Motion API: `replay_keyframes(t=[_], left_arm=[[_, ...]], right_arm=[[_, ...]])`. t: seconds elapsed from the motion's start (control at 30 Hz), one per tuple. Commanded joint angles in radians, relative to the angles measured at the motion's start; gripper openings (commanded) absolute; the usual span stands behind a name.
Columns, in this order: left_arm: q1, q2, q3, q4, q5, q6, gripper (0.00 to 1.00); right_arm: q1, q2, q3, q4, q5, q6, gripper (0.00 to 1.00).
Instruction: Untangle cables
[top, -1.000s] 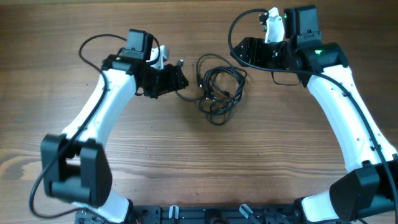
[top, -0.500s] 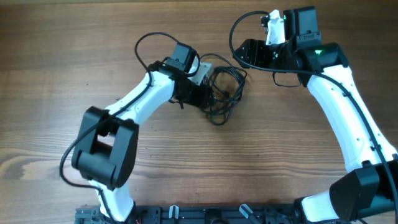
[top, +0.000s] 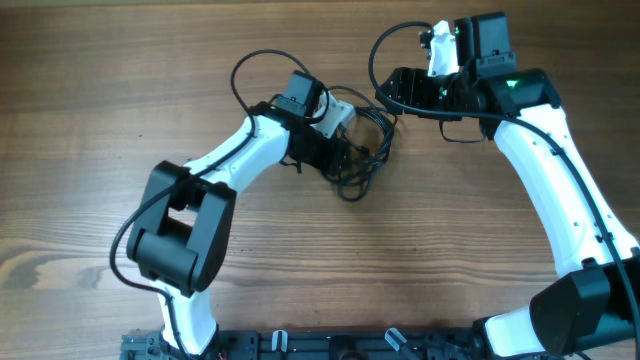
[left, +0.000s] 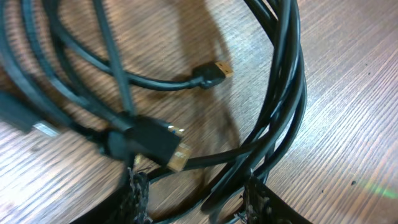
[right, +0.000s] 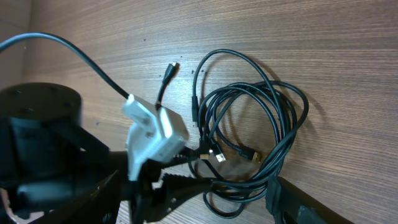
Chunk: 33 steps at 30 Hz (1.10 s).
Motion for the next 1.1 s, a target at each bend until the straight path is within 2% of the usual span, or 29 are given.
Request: replay_keyframes(t=[0.0,0.2,0.23,0.27,0.3,0.43,0.5,0.57,0.7,0.8,0.9,1.07], left_arm=[[-0.026,0.045,0.001,0.014,0.011,0.023,0.47],[-0.034,0.050,0.001,0.036,0.011,0.022,0.31],[-0.039,0.051,0.001,0.039,0.007,0.021,0.23],[-0.041,0.051,0.001,0.038,-0.001,0.016,0.08],[-0.041,0.051,0.001,0.039,-0.016,-0.009,0.04],[-0.014,0.011,0.023,0.028,-0.016,-0.178,0.04],[0.021,-0.055,0.062,-0.002,0.005,-0.307,0.04],[0.063,-0.143,0.103,-0.008,0.060,-0.477,0.04],[0.116,-0.282,0.114,0.070,0.134,-0.715,0.04],[0.132,-0.351,0.114,0.100,0.136,-0.790,0.04],[0.131,-0.378,0.114,0.121,0.136,-0.802,0.04],[0.131,-0.379,0.114,0.126,0.136,-0.843,0.04]], right_arm=[[-0.002,-0.009,0.012,-0.002,0.015,0.003,0.76],[-0.002,-0.009,0.012,-0.001,0.015,0.003,0.76],[-0.002,-0.009,0.012,-0.001,0.016,0.003,0.76],[-0.002,-0.009,0.012,-0.001,0.021,0.002,0.76],[-0.002,-0.009,0.012,-0.002,0.031,0.002,0.76],[-0.002,-0.009,0.012,0.008,0.034,0.001,0.76],[-0.002,-0.009,0.012,0.012,0.033,0.002,0.75],[0.000,-0.009,0.012,0.016,0.032,0.004,0.68],[0.000,-0.009,0.012,0.017,-0.001,0.001,0.68],[0.000,-0.009,0.012,0.049,-0.130,-0.029,0.68],[0.000,-0.009,0.012,0.142,-0.299,-0.017,0.68],[0.000,-0.009,0.012,0.172,-0.283,0.096,0.68]])
